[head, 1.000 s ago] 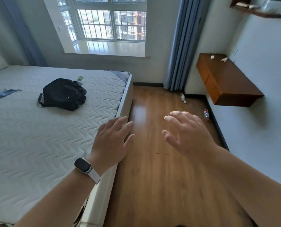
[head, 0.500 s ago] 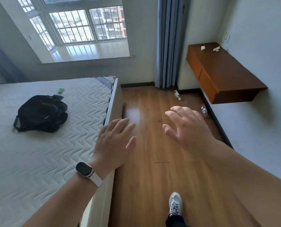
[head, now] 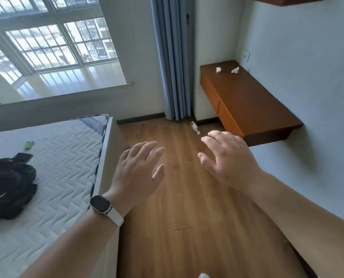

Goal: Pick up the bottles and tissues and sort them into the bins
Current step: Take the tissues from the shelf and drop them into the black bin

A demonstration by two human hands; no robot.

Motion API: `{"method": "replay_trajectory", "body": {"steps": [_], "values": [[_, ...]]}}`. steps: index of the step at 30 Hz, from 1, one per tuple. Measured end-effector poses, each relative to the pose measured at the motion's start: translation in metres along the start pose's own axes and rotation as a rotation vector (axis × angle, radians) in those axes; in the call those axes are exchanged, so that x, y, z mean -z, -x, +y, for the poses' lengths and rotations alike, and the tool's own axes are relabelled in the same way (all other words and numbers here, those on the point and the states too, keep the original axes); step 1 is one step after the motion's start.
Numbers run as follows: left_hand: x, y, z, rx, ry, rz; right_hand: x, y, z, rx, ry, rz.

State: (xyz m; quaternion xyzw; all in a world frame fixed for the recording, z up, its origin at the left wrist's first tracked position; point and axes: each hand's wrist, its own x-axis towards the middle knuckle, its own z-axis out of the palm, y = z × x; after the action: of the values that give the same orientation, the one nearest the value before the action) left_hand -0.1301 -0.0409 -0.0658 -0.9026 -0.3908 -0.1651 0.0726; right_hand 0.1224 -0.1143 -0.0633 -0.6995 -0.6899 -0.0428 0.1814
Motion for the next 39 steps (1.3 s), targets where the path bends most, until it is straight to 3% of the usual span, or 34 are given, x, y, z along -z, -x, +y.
{"method": "replay_trajectory", "body": {"steps": [9, 24, 31, 39], "values": [[-0.054, -0.093, -0.064, -0.046, 0.079, 0.002, -0.032, -0.085, 0.029, -0.088, 0.057, 0.000], [-0.128, -0.284, -0.248, -0.142, 0.220, 0.061, -0.083, -0.298, 0.011, -0.257, 0.218, -0.025], [-0.154, -0.340, -0.277, -0.161, 0.248, 0.080, -0.104, -0.360, 0.026, -0.273, 0.211, -0.034], [-0.190, -0.428, -0.269, -0.234, 0.210, 0.026, -0.137, -0.427, 0.101, -0.311, 0.138, 0.007]]}}
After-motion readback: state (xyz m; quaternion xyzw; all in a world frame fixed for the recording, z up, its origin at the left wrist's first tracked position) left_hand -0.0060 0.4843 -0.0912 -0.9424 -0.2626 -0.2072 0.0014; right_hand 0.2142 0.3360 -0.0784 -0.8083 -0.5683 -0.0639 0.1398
